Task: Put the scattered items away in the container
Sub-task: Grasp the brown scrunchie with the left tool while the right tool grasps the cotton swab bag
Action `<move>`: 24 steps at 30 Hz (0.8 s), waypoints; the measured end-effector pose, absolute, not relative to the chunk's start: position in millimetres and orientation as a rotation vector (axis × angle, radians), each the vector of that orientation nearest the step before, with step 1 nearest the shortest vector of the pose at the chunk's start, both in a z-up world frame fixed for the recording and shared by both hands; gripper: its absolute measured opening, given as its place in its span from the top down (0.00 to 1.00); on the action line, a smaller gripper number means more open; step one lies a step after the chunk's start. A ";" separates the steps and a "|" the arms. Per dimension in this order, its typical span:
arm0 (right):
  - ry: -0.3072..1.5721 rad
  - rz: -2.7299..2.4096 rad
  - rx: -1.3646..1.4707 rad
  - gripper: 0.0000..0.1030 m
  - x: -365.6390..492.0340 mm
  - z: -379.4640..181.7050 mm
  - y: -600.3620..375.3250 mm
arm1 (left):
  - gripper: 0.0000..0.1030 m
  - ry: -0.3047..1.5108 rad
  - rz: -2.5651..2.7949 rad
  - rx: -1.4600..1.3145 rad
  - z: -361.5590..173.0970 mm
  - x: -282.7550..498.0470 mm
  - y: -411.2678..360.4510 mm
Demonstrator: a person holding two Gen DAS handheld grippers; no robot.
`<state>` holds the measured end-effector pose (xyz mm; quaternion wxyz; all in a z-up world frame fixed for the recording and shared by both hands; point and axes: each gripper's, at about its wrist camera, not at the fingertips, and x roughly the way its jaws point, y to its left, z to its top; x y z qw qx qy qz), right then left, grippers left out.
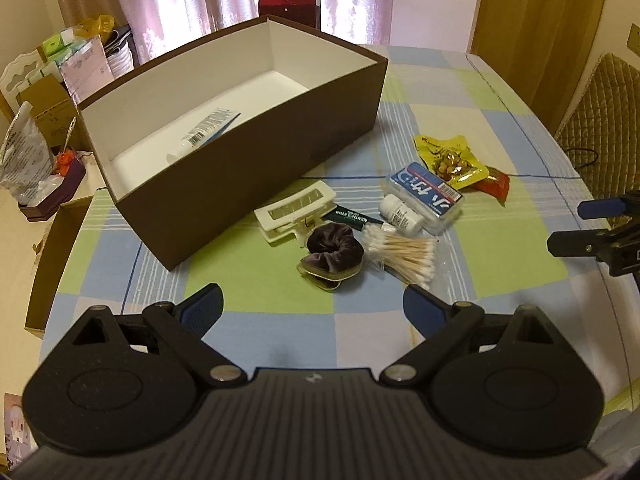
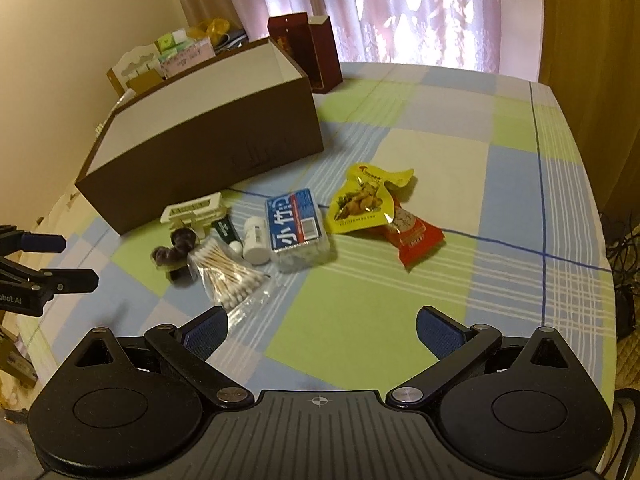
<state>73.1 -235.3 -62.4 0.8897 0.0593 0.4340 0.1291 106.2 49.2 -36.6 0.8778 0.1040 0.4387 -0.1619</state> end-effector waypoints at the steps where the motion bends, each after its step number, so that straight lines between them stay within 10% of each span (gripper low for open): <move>1: 0.905 0.267 0.122 0.00 73.1 -63.8 -234.7 | 0.08 0.919 -0.339 0.220 -38.4 107.1 49.0; 24: 0.991 0.143 0.189 0.00 81.2 -88.3 -238.9 | 0.34 0.883 -0.612 0.470 -94.8 148.7 28.5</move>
